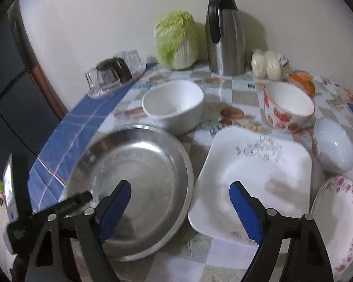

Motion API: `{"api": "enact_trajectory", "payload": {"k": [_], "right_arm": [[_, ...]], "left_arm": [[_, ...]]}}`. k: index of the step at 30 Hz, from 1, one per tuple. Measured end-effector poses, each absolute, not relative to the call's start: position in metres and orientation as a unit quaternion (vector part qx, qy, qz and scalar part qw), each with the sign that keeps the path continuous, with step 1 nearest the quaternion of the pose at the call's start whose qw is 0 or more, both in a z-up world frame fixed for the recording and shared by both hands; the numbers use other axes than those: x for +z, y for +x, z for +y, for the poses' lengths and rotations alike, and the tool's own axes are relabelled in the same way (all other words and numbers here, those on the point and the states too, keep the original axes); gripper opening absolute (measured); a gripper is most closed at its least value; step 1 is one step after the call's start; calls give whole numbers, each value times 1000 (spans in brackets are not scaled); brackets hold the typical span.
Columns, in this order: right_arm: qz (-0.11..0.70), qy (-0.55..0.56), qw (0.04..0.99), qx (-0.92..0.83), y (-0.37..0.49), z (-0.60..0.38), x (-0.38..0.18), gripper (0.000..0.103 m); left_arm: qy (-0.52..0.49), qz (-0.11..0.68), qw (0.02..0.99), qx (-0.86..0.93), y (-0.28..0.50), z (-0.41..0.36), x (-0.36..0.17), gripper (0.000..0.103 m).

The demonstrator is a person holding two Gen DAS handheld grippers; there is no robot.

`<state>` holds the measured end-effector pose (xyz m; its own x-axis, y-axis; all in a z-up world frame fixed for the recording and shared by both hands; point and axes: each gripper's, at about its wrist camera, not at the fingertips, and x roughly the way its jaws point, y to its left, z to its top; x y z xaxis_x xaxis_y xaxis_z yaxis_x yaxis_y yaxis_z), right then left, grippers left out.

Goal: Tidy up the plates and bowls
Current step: 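Move both grippers to the steel tray rim and close on it, then lift the steel tray off the table with both grippers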

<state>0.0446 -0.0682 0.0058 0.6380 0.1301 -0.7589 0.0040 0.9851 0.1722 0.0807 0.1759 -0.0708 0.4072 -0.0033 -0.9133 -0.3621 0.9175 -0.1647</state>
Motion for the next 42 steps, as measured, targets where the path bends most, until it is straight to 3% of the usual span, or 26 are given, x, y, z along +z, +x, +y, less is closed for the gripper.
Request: {"api": "enact_trajectory", "payload": {"k": [4, 6, 9, 22, 30, 32, 33, 35, 42], "right_arm": [[427, 84, 899, 38, 54, -73, 6, 75], [439, 91, 893, 38, 60, -77, 0, 59], [457, 104, 883, 34, 66, -84, -13, 49], [477, 80, 871, 81, 67, -50, -29, 46], [504, 56, 857, 94, 67, -34, -52, 33], [510, 53, 853, 99, 66, -32, -55, 28], [508, 50, 854, 106, 65, -29, -54, 25], [500, 36, 858, 112, 62, -24, -50, 25], [477, 18, 868, 140, 51, -16, -33, 25]], "left_arm": [[-168, 535, 821, 108, 84, 176, -71, 55], [-160, 536, 821, 116, 83, 178, -72, 51], [-157, 536, 819, 134, 80, 185, -72, 48], [-180, 520, 815, 180, 64, 219, -72, 46], [-169, 519, 818, 183, 68, 220, -73, 48], [-171, 516, 820, 179, 67, 220, -73, 43], [-175, 512, 823, 174, 66, 220, -72, 32], [-192, 507, 826, 157, 65, 223, -70, 20], [-211, 473, 841, 156, 56, 234, -60, 19]]}}
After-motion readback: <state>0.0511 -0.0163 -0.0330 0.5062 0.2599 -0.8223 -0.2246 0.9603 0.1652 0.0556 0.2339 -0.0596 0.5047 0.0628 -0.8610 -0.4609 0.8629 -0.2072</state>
